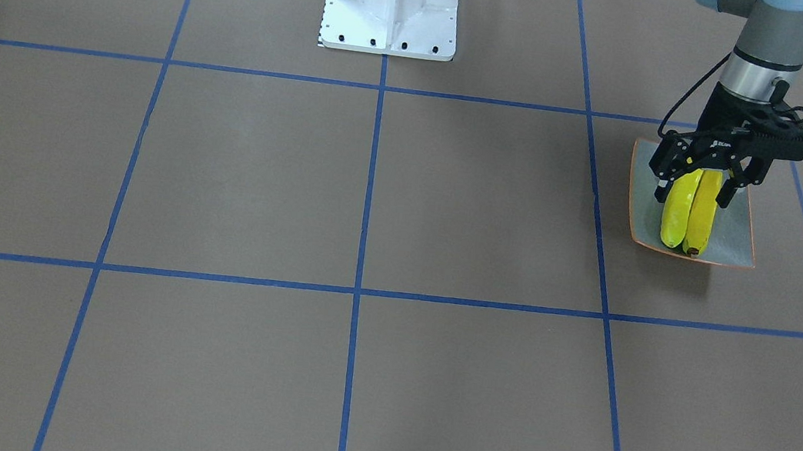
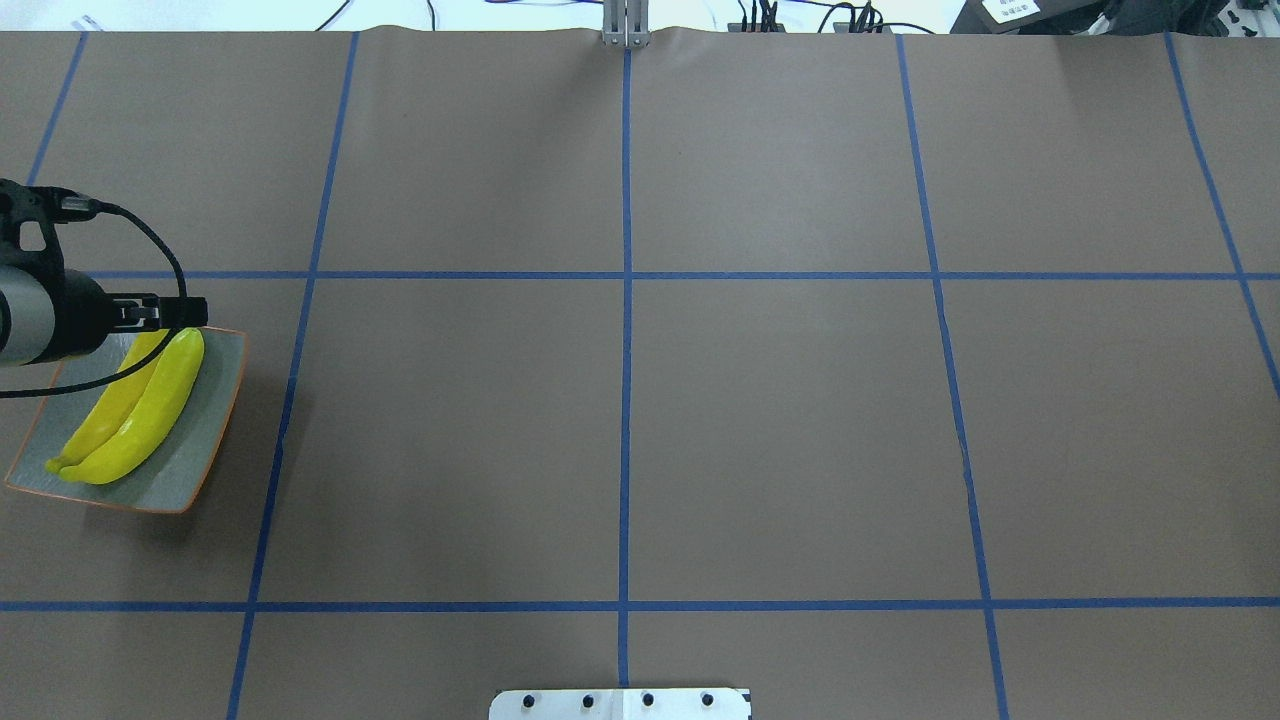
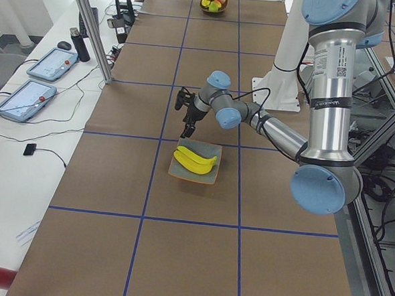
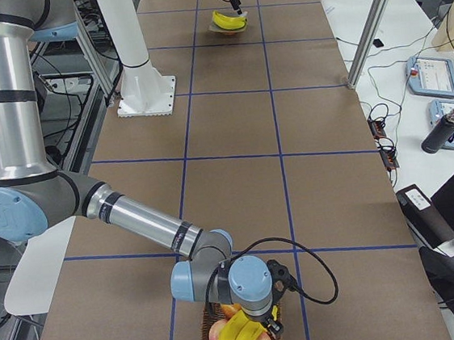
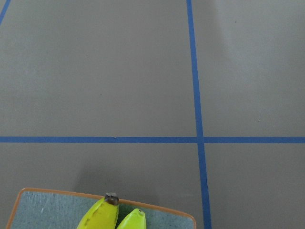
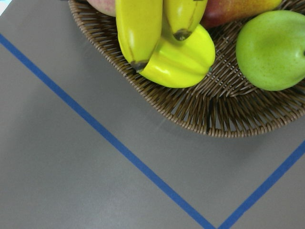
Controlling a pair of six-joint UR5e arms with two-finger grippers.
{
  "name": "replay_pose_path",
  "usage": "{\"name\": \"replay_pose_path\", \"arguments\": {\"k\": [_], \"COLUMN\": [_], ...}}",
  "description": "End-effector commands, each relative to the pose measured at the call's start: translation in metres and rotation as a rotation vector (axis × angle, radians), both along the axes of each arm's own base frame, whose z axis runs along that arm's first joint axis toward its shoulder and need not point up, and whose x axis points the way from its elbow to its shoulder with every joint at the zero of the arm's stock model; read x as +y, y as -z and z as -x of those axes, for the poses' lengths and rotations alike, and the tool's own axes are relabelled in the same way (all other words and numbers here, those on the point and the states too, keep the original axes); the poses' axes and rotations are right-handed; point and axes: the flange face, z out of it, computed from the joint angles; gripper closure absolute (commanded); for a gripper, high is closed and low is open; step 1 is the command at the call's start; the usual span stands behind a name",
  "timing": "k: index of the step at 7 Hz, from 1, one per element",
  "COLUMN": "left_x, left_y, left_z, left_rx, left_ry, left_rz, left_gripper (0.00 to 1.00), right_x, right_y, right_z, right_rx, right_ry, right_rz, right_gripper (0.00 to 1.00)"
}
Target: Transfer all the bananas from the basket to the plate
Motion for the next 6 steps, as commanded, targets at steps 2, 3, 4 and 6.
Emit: {"name": "replay_pose_path", "arguments": {"k": [2,3,4,6], "left_x": [0.0001,0.0001,0.0001,0.0001], "left_y": [0.0008,0.0008,0.0008,0.0008], "left_z": [0.0002,0.0002,0.0002,0.0002], "left_rx": [0.001,0.001,0.001,0.001], "left_ry": [0.0,0.0,0.0,0.0], "left_rz": [-0.003,-0.003,-0.003,-0.003], "left_gripper": [0.0,0.0,0.0,0.0], "right_x": [0.0009,-0.0007,-0.001,-0.0016], "right_y": [-0.0077,-0.0072,-0.0071,-0.0075], "right_z": [-0.0051,-0.0056,-0.0048,-0.0016], "right_rx": [0.071,0.074,0.072,0.063], "right_ry": [-0.001,-0.004,-0.005,-0.027], "right_rz": [0.02,0.022,0.023,0.044], "right_gripper": [0.32,0.32,0.32,0.32]}}
